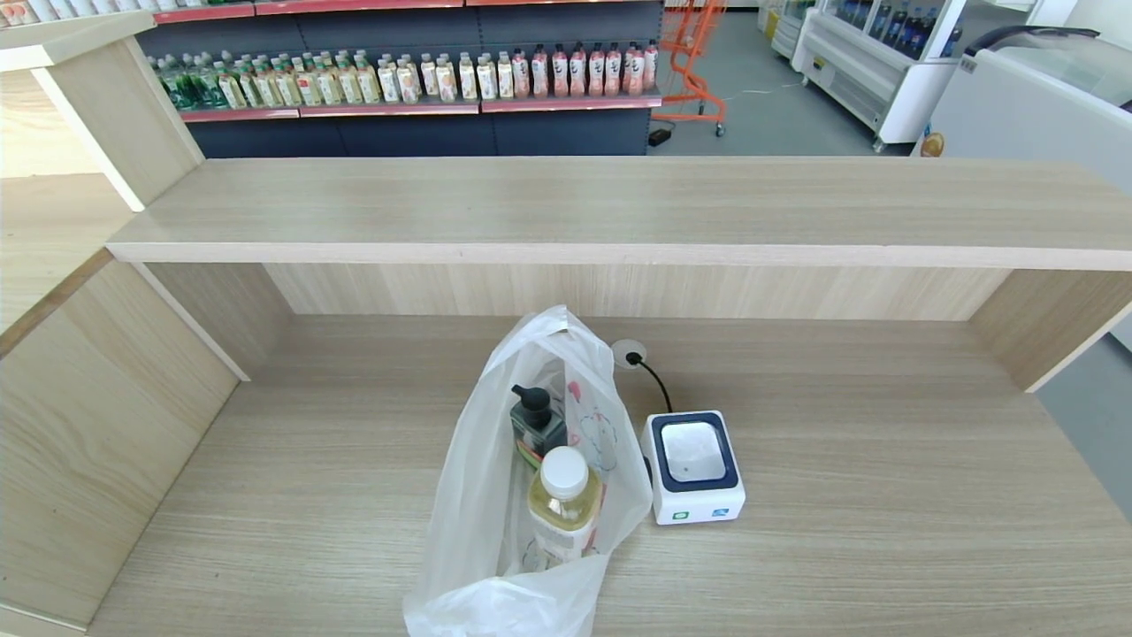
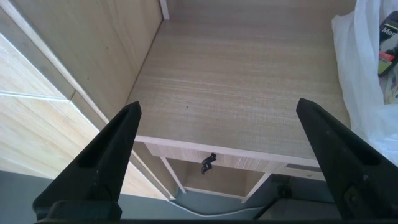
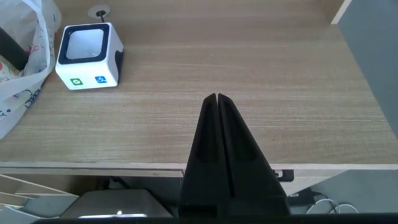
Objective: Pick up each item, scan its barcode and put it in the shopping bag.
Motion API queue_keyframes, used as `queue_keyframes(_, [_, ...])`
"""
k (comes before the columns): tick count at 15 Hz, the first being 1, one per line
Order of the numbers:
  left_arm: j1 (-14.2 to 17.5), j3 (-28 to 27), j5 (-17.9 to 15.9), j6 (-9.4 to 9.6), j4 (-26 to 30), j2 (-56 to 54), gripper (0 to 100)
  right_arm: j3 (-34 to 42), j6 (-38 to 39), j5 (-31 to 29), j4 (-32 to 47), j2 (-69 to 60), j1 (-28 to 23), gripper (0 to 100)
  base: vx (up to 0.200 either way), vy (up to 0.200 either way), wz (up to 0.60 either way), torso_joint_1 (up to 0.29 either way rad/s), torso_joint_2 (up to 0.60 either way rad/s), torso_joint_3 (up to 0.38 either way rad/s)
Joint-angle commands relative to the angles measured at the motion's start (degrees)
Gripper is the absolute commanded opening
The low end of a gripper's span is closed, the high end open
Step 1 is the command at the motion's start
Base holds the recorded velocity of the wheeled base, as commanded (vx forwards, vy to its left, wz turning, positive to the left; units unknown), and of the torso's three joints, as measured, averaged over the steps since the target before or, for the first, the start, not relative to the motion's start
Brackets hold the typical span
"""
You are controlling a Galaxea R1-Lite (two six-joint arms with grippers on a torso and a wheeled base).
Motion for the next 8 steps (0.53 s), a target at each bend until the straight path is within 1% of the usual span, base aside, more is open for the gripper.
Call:
queue_keyframes(1, [0.0,0.0,0.0,0.07,0.0,0.0,100,0.0,0.0,0.0,0.0,0.2,0.0,0,0.000,0.000,0.00,0.000,0.00,0.000])
queue_keyframes(8, [0.0,0.0,0.0,-0.02,0.0,0.0,100,0.0,-0.2,0.0,0.0,0.2,0.0,0,0.000,0.000,0.00,0.000,0.00,0.000])
